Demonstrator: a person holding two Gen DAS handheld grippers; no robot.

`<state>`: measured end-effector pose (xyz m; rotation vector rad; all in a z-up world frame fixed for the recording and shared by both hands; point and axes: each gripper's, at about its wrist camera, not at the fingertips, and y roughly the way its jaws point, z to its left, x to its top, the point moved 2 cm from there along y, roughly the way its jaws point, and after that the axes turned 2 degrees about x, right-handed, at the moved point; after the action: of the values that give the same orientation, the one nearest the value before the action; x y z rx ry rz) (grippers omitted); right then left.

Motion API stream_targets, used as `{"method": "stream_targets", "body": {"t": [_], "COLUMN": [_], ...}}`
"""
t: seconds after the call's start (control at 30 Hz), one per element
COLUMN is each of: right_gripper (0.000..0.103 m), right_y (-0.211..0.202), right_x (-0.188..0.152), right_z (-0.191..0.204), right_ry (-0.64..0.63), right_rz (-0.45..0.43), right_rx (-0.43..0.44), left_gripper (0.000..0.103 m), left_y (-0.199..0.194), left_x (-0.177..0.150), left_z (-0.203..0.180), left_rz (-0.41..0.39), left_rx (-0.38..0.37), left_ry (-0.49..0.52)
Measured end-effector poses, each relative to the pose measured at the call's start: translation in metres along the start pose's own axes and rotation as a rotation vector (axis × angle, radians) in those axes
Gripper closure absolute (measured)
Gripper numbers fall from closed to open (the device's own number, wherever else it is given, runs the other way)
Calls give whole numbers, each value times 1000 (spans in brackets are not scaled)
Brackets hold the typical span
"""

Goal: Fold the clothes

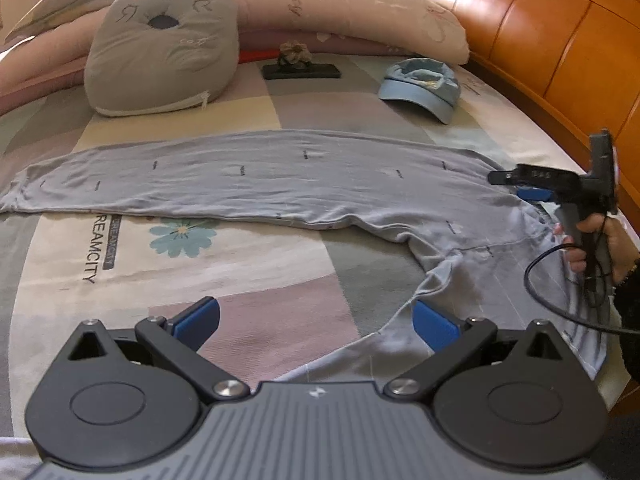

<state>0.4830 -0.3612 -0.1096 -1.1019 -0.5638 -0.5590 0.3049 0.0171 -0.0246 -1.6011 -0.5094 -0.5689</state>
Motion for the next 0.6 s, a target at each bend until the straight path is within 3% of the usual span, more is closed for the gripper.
{"method": "stream_targets", "body": {"t": [0.2, 0.27, 0.33, 0.4, 0.5, 0.6], "right_gripper": [0, 0, 0, 0, 0, 0], "right_y": [-4, 8, 11, 4, -9, -14], "right_x": [8, 11, 17, 23, 24, 13], "right_z": [7, 0, 1, 16, 48, 77], "right_ry": [-32, -43, -31, -42, -81, -98], "right_rz": [-1, 52, 59, 46, 18, 54], "right_rx": [15, -76, -98, -136, -118, -141], "left_gripper": [1, 1, 1, 1, 1, 1], "left_y": [1, 2, 4, 7, 13, 20], "left_x": [1, 2, 3, 5, 6, 7], "left_z": [10, 14, 18, 24, 33, 43], "left_rz": [-8, -18, -26, -35, -45, -54], "left_rx": [-31, -38, -40, -42, -61, -85], "left_ry": [-9, 7, 22, 42, 61, 79]}}
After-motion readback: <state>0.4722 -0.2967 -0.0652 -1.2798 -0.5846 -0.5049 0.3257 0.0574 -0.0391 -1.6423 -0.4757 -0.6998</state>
